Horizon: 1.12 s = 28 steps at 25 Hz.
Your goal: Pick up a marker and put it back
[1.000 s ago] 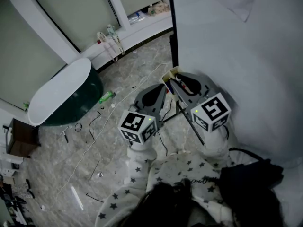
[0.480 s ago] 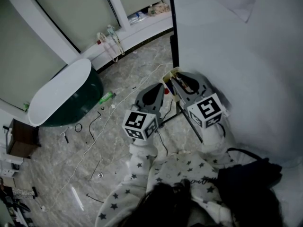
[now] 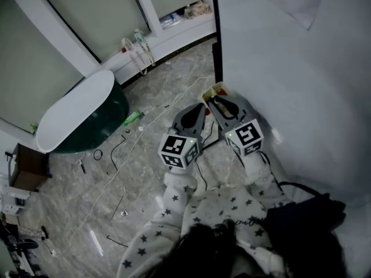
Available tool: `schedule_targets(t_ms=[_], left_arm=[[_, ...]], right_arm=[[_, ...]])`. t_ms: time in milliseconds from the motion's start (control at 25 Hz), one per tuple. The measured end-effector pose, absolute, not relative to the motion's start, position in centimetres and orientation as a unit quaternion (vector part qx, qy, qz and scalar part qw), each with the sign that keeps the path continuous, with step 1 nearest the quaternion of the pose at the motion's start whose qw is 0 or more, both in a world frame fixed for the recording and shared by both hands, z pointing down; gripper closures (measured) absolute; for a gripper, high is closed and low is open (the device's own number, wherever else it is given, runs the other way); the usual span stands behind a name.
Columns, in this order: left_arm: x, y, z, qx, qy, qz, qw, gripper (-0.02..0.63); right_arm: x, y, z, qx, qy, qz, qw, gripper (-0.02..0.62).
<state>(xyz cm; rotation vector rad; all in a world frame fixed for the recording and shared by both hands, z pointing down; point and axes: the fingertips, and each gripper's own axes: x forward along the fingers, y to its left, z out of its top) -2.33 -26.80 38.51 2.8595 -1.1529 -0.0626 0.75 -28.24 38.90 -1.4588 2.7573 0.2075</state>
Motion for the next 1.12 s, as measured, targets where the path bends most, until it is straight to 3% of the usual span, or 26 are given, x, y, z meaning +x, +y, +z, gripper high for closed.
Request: schedule_targets(t_ms=[1120], left_arm=[[-1.8, -27.6, 42.8, 0.926, -0.373, -0.006, 0.06, 0.604]], right_arm=[[0.1, -27.8, 45.0, -0.454, 0.89, 0.038, -0.013, 0.511]])
